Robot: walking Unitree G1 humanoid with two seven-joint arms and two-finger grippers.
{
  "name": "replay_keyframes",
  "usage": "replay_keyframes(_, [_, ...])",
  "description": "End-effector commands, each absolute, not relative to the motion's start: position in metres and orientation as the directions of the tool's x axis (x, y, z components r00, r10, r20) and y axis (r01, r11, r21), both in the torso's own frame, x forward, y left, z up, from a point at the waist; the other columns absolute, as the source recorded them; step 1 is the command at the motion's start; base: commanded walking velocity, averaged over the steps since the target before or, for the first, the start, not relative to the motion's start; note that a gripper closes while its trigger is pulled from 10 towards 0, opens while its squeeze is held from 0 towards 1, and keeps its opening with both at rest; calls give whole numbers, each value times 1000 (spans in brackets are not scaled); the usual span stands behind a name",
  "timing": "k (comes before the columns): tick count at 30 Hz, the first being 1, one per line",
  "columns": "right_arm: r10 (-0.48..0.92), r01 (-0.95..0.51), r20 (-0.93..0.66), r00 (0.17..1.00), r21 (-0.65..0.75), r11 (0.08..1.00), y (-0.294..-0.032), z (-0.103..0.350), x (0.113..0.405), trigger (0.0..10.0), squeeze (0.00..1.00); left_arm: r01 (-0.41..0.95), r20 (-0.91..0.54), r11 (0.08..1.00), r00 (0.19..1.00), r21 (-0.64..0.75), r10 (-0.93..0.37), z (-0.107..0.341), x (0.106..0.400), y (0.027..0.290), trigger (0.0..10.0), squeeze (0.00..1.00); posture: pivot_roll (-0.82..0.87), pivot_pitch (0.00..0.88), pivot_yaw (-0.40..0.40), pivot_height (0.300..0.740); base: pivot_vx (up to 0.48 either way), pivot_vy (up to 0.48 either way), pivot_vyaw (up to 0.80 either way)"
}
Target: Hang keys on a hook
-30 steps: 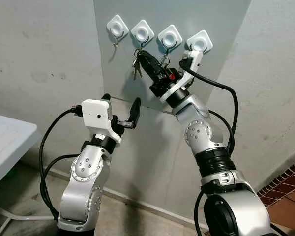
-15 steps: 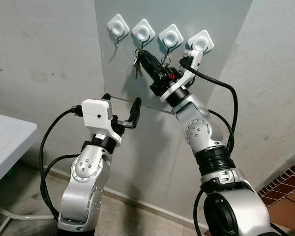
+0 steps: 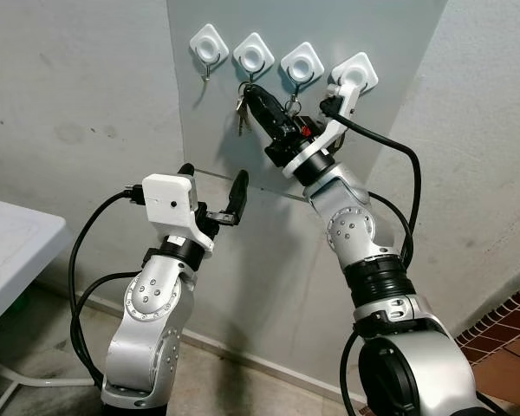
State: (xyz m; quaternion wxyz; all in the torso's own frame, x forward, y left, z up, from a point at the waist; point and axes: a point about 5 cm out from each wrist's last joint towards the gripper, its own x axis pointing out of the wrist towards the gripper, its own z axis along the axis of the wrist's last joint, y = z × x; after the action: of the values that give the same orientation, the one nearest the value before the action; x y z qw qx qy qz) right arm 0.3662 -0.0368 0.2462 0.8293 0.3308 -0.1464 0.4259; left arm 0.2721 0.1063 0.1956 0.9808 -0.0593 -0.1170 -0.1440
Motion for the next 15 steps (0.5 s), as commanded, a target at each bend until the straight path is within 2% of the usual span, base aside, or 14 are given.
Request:
replay_keyframes(1, [587,-809,559,586,442,387,-31,260,368,10000,0,295,261,952,928,-77,-267,200,270,105,10000,0,93,14,-79,740,0,0,0])
replay_keyframes(15, [554,-752,525,646,561,345,-35,255,373,10000,0,295,264,952,927,-78,-265,201,270,105,10000,0,93,18,-79,740,0,0,0])
